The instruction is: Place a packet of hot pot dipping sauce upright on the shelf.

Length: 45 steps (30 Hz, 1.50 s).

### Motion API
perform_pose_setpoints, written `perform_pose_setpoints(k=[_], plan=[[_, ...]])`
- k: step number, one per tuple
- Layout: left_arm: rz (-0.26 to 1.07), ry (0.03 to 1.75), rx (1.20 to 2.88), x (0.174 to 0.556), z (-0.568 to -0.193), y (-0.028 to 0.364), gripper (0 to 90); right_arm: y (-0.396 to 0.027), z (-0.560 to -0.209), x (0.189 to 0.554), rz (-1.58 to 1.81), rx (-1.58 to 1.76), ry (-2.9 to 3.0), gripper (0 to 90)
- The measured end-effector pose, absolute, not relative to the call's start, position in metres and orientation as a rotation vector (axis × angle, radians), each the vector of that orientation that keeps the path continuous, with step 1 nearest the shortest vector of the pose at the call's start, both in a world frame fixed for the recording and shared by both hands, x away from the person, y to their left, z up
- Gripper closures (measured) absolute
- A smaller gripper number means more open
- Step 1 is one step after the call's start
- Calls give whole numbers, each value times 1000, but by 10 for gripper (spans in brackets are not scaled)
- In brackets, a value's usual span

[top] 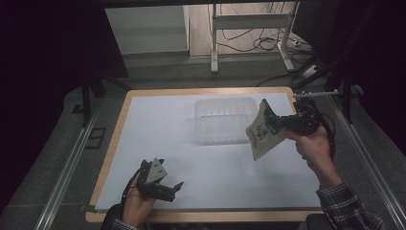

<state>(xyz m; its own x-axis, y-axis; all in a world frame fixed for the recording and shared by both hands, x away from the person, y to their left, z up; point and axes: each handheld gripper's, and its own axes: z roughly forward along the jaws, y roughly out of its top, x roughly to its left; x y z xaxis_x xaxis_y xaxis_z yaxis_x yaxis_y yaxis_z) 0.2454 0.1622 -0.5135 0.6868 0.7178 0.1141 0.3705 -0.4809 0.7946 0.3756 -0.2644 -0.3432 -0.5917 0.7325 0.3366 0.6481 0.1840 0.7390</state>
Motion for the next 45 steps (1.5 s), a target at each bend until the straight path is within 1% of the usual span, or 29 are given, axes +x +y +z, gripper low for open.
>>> perform_pose_setpoints(k=[18, 35, 45], plan=[[559, 828, 2116, 245, -514, 162, 0, -266, -331, 413, 1355, 1436, 2249, 891], [554, 826, 2119, 245, -513, 161, 0, -249, -323, 450, 1344, 1456, 2191, 891], [548, 827, 2123, 245, -514, 161, 0, -238, -327, 469, 1295, 1484, 2170, 891]])
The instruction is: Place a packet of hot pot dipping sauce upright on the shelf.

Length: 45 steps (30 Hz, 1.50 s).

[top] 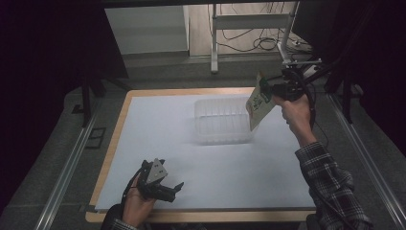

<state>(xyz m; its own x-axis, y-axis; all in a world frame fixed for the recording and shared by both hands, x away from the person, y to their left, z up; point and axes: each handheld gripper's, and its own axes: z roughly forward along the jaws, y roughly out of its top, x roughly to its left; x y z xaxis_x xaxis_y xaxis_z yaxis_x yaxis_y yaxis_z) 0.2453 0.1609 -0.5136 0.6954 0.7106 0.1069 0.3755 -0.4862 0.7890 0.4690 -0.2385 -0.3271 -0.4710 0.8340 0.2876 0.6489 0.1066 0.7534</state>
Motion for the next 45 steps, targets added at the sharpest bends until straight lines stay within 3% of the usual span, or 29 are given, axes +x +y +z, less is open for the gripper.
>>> perform_pose_setpoints(k=[29, 45], plan=[[547, 820, 2134, 246, -514, 160, 0, -218, -363, 500, 1192, 1527, 2182, 891], [540, 819, 2140, 246, -515, 160, 0, -227, -385, 509, 1131, 1479, 2209, 862]])
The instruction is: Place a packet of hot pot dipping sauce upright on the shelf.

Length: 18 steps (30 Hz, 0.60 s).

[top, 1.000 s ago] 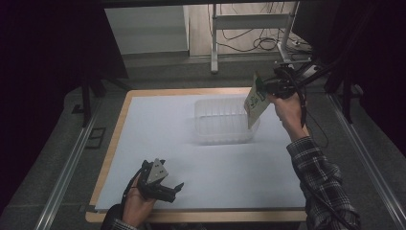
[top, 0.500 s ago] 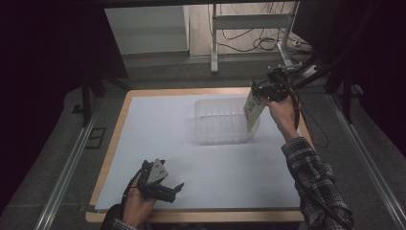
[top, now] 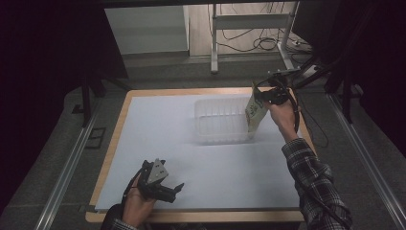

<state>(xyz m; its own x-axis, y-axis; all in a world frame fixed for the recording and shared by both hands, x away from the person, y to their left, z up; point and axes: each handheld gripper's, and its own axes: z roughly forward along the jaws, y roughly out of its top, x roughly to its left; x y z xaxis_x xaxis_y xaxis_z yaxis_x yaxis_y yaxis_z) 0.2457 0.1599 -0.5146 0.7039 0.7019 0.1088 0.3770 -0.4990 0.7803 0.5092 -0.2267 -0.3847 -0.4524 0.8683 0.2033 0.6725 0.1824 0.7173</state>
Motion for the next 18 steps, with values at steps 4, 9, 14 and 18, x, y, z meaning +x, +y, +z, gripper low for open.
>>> perform_pose_setpoints(k=[4, 9, 14, 18], plan=[[540, 819, 2138, 246, -515, 160, 0, -226, -382, 507, 1132, 1449, 2216, 798], [542, 818, 2141, 246, -515, 160, 0, -224, -382, 504, 1102, 1399, 2233, 717], [542, 817, 2142, 246, -515, 160, 0, -222, -383, 501, 1078, 1362, 2231, 647], [543, 817, 2143, 246, -515, 159, 0, -222, -380, 498, 1061, 1331, 2225, 595]])
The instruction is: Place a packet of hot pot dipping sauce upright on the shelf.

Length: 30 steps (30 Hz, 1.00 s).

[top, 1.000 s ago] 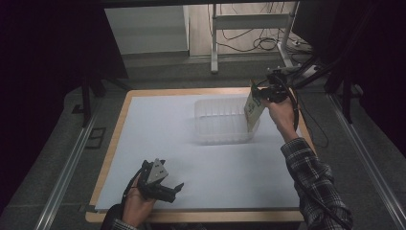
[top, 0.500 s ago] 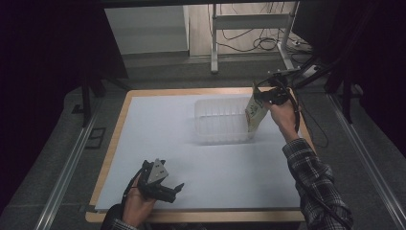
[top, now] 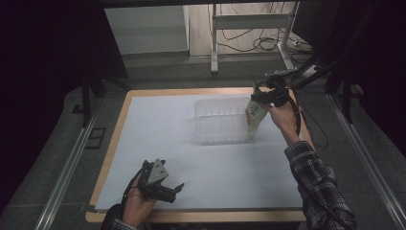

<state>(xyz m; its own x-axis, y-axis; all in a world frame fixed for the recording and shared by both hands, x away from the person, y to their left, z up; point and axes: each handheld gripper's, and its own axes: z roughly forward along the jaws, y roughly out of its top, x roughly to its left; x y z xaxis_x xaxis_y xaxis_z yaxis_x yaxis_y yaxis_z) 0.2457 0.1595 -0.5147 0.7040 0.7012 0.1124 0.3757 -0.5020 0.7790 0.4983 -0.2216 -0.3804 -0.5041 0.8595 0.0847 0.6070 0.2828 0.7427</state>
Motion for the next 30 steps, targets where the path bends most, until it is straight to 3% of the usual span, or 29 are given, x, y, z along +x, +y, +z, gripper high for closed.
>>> perform_pose_setpoints(k=[14, 30], plan=[[542, 817, 2149, 246, -515, 159, 0, -225, -382, 490, 1077, 1295, 2215, 407], [536, 816, 2151, 246, -516, 158, 0, -230, -381, 476, 1096, 1259, 2234, 297]])
